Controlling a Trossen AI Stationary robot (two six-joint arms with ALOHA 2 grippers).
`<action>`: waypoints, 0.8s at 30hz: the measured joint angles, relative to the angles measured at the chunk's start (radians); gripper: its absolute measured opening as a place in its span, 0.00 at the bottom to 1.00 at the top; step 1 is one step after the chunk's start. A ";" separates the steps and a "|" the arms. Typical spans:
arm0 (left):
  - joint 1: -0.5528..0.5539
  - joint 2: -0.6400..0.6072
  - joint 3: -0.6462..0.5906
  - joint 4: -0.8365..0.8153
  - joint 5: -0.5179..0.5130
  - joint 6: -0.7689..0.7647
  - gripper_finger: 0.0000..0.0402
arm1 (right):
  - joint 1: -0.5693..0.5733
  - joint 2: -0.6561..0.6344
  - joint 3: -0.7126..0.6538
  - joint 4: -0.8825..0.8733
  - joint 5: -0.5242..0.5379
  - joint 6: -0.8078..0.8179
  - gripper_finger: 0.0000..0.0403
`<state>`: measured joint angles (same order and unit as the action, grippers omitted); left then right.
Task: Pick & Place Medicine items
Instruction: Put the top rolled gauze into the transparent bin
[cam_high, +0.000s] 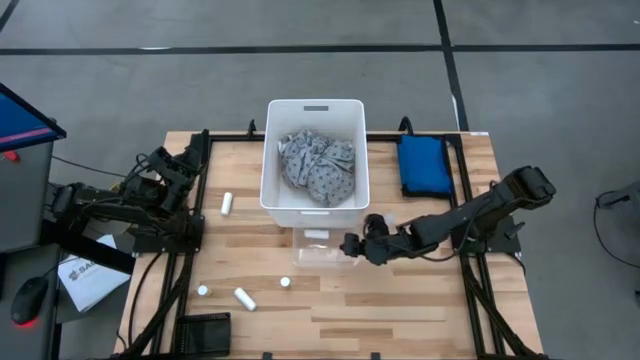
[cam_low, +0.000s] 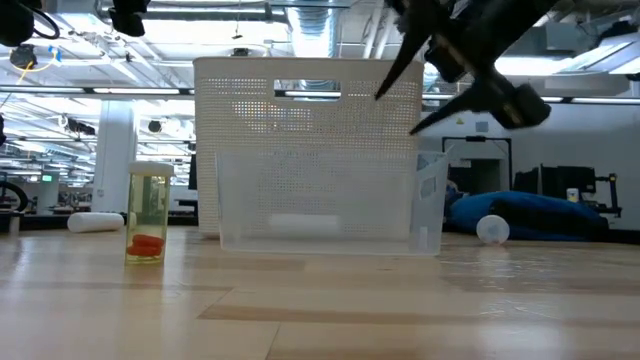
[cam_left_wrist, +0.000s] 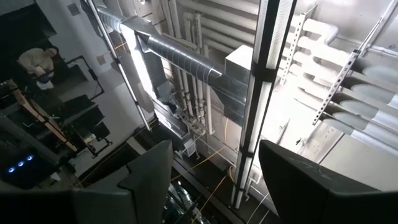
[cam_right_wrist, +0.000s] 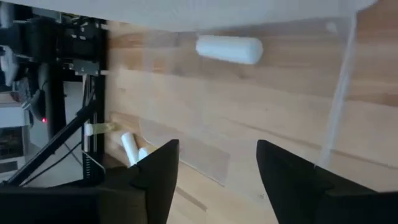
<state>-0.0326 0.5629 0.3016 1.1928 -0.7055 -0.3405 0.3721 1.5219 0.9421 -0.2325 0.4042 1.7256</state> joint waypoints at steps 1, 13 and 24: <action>0.000 0.000 0.000 -0.005 0.000 0.001 0.58 | 0.003 -0.010 0.001 0.008 0.009 -0.006 0.52; -0.001 0.014 0.132 -0.443 -0.099 0.108 0.58 | 0.096 -0.175 0.002 -0.199 0.120 0.054 0.49; 0.026 0.165 0.718 -1.210 -0.765 0.456 0.58 | 0.112 -0.220 0.001 -0.272 0.129 0.069 0.49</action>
<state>-0.0065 0.7274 1.0196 -0.0174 -1.4706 0.1160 0.4843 1.3022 0.9432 -0.5042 0.5331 1.7943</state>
